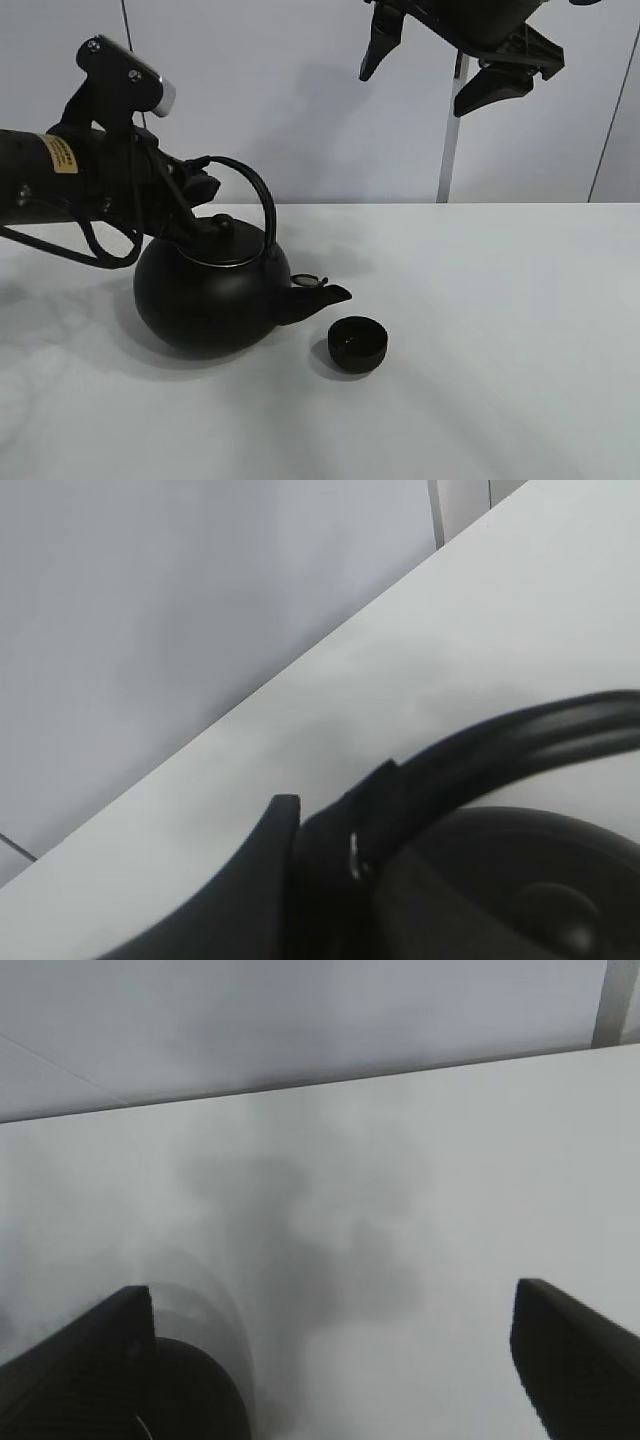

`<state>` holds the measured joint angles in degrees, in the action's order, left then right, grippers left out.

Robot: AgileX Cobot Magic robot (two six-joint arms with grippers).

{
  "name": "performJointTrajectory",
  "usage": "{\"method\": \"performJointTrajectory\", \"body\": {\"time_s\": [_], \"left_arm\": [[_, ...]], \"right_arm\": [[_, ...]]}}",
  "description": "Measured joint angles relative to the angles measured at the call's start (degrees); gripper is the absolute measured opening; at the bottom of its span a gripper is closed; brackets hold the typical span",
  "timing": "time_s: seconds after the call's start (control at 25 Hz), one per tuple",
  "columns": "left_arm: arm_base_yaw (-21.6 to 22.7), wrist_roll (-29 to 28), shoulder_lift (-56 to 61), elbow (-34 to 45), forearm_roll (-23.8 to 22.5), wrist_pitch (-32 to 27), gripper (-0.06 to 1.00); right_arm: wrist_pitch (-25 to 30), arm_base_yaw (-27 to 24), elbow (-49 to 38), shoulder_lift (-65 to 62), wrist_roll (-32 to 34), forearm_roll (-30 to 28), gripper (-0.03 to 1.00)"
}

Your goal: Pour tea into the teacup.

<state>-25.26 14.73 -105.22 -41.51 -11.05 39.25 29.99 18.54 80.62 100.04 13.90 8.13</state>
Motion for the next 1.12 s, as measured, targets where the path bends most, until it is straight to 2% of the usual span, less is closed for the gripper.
{"method": "performJointTrajectory", "body": {"time_s": [0.36,1.12], "left_arm": [[-1.08,0.75,0.00,-2.55,-0.09,-3.41,0.10],[-1.72,3.28,0.00,-4.15,-0.09,-6.73,0.10]], "right_arm": [[0.00,0.00,0.00,0.00,0.00,0.00,0.66],[-0.13,0.00,0.00,0.00,0.00,0.00,0.66]]}}
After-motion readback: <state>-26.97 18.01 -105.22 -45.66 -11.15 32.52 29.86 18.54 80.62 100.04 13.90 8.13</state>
